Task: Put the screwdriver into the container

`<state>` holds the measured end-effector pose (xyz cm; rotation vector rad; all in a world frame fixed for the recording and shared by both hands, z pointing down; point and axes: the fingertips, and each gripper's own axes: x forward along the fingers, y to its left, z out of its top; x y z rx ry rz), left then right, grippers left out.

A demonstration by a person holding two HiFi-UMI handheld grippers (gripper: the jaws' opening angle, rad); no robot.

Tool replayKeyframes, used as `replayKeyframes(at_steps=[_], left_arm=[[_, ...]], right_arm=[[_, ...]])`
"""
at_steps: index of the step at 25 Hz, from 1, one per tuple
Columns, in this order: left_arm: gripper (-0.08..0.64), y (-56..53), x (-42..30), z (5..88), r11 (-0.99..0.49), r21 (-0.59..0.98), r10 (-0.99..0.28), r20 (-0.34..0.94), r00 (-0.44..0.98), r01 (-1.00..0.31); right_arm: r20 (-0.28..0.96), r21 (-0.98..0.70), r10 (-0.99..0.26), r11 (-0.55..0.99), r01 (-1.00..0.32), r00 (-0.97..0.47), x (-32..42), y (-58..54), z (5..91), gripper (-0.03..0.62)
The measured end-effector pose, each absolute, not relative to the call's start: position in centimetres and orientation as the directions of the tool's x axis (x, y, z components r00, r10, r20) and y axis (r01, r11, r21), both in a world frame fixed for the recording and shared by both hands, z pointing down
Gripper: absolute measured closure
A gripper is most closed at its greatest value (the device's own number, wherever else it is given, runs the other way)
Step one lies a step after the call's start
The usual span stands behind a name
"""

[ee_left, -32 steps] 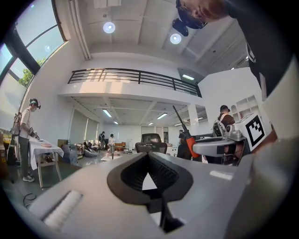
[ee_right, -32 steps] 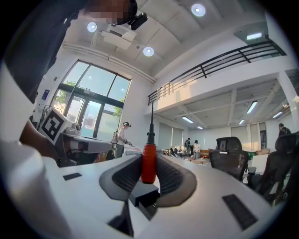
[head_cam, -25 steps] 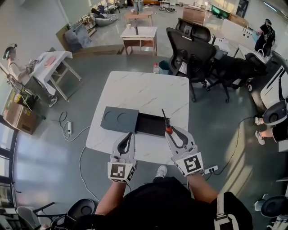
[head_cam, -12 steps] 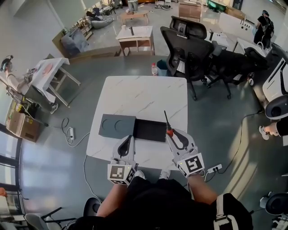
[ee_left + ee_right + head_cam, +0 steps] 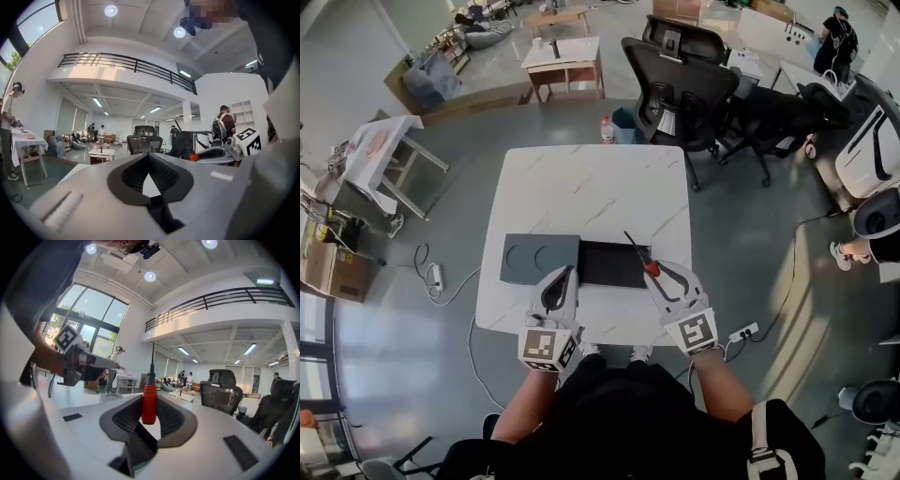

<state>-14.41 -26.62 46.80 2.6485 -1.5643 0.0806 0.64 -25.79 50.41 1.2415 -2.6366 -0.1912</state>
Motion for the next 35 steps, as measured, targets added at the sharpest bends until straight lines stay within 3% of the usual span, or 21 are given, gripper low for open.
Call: replayKeyframes(at_steps=[10, 21, 30, 35], left_arm=[[0.551, -28.3, -18.3, 48.7, -0.466, 0.066, -0.877, 0.100, 0.470, -0.882], [0.551, -29.6, -20.0, 49.5, -0.455, 0.123, -0.878, 0.105, 0.468, -0.882], [0.551, -30.3, -21.1, 50.9, -0.438, 0.129, -0.882, 0.132, 0.453, -0.890], [0.551, -30.2, -21.4, 51.3, -0.433, 0.134, -0.882, 0.140, 0.450, -0.891]], right_arm=[[0.388, 0.355, -0.703, 0.711, -0.607, -0.596, -0.9, -27.7, 57.5, 0.490], [0.742, 0.327, -0.426, 0.904, -0.276, -0.517, -1.9, -29.5, 67.0, 0.491], [0.880, 0.289, -0.291, 0.955, -0.062, -0.376, -3.7, -30.2, 71.8, 0.491], [0.914, 0.255, -0.254, 0.966, -0.039, -0.315, -4.1, -30.4, 73.3, 0.490]])
